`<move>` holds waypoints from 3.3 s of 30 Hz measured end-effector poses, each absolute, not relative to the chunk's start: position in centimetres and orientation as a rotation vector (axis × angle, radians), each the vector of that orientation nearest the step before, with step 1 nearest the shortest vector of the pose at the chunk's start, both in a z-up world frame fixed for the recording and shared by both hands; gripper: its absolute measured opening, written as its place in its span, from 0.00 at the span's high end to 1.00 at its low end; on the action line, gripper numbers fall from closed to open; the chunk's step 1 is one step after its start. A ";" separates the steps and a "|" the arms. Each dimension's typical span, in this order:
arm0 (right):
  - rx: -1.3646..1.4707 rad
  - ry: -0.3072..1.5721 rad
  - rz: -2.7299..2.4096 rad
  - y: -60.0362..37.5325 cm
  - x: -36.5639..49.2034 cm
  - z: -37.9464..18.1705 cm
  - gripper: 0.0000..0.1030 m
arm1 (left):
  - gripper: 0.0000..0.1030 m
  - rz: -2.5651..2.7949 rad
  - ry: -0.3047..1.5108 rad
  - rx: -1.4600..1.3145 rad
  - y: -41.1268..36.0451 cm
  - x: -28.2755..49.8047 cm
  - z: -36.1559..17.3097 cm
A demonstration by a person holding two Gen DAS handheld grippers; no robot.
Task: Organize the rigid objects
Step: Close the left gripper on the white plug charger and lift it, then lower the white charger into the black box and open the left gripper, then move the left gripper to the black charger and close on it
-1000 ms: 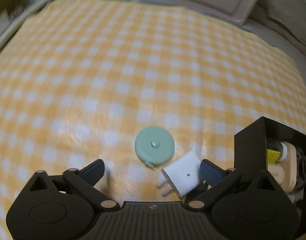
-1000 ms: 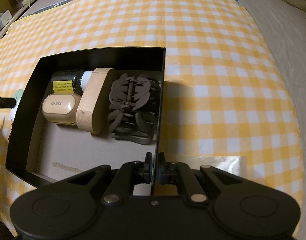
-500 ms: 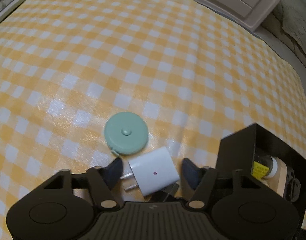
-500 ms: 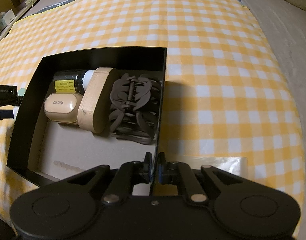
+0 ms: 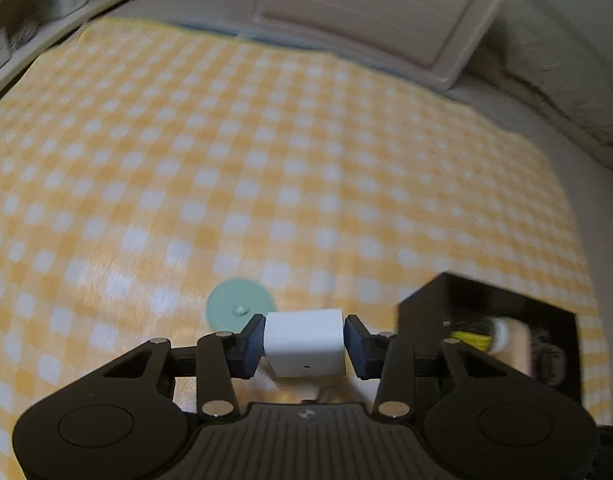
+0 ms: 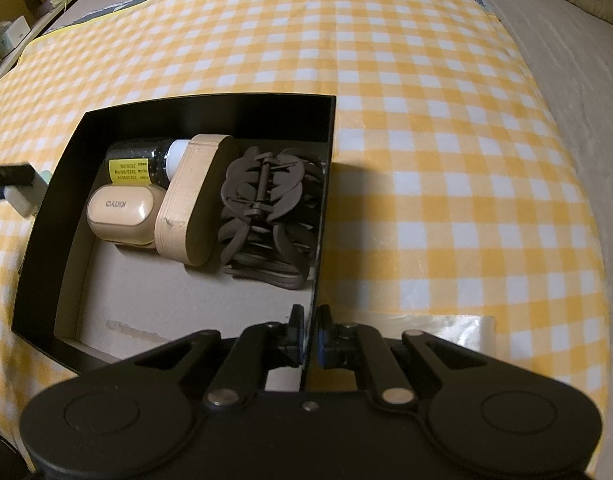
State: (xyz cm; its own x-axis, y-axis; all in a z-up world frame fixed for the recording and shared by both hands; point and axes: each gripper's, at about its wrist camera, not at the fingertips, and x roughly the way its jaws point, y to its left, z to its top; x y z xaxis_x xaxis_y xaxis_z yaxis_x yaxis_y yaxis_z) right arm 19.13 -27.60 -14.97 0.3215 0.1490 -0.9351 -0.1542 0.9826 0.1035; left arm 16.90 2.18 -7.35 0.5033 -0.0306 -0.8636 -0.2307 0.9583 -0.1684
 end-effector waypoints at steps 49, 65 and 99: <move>0.041 1.236 0.203 -27.8 19.3 -14.7 0.92 | 0.30 -0.372 1.237 -0.164 -12.2 15.1 -10.1; 0.042 1.235 0.202 -27.8 19.3 -14.7 0.92 | 0.54 -0.451 1.216 -0.110 -13.4 14.8 -10.8; 0.039 1.231 0.193 -27.8 19.1 -14.5 0.93 | 0.00 -0.372 0.866 0.052 -6.4 8.4 -2.2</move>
State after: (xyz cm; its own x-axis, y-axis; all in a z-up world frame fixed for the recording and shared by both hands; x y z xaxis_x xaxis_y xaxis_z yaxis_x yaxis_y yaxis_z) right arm 19.14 -27.83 -14.53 0.3192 0.1677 -0.9327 -0.1257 0.9830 0.1337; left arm 8.44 -6.36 -2.17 0.5883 -0.2982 -0.7517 0.3398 0.9346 -0.1048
